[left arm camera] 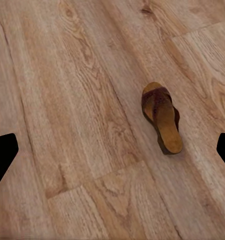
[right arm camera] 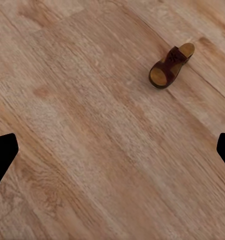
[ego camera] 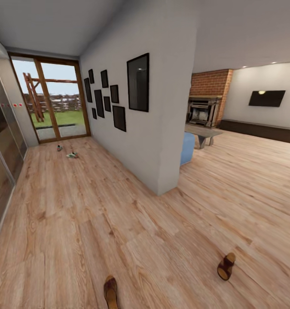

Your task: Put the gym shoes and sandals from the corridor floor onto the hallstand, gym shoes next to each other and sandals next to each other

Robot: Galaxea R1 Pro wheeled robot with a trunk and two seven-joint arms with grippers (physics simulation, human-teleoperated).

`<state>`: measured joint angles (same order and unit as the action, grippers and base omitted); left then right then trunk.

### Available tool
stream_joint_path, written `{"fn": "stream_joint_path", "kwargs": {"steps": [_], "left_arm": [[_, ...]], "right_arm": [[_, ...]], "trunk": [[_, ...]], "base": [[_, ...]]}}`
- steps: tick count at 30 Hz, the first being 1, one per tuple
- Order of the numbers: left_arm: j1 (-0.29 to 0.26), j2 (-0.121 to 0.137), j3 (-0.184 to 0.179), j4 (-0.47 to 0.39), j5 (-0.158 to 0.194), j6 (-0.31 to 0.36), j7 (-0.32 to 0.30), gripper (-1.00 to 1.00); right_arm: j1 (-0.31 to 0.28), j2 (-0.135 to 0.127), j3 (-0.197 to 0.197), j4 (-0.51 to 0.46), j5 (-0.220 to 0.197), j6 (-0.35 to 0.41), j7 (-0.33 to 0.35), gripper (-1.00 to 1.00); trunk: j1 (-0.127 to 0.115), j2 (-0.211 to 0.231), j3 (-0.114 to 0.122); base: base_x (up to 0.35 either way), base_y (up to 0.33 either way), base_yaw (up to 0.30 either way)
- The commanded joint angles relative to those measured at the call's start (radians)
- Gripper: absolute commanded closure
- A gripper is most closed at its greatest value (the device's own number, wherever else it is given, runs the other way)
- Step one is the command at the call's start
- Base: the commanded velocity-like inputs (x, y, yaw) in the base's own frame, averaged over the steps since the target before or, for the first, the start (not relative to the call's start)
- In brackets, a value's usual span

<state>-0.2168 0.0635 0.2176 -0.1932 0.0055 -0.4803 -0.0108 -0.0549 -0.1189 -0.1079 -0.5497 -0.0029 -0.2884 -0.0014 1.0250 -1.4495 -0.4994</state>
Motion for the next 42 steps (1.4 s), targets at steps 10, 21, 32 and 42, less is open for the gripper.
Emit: {"fn": "stream_joint_path", "kwargs": {"steps": [10, 21, 32, 42], "left_arm": [[-0.001, 0.0, 0.002, 0.001, 0.001, -0.004, -0.001, -1.0], [-0.001, 0.0, 0.005, 0.001, 0.002, -0.004, 0.0, -1.0], [-0.001, 0.001, 0.009, 0.001, 0.002, -0.004, 0.0, -1.0], [-0.001, 0.001, 0.009, 0.0, 0.002, -0.004, 0.0, -1.0]], "right_arm": [[0.0, 0.0, -0.001, -0.001, 0.0, -0.003, 0.0, -1.0], [0.0, 0.0, -0.001, 0.0, 0.0, -0.003, 0.0, -1.0], [0.0, 0.001, -0.001, 0.0, 0.0, -0.003, 0.0, -1.0], [0.0, 0.0, -0.001, 0.0, 0.0, -0.003, 0.0, -1.0]], "trunk": [[0.0, -0.001, -0.005], [0.0, -0.001, -0.01], [0.0, -0.001, -0.014], [0.0, -0.001, -0.019]], "base": [[0.012, 0.004, 0.278], [0.001, 0.0, 0.278], [0.13, 0.0, 0.278], [0.319, 0.0, 0.278]]}}
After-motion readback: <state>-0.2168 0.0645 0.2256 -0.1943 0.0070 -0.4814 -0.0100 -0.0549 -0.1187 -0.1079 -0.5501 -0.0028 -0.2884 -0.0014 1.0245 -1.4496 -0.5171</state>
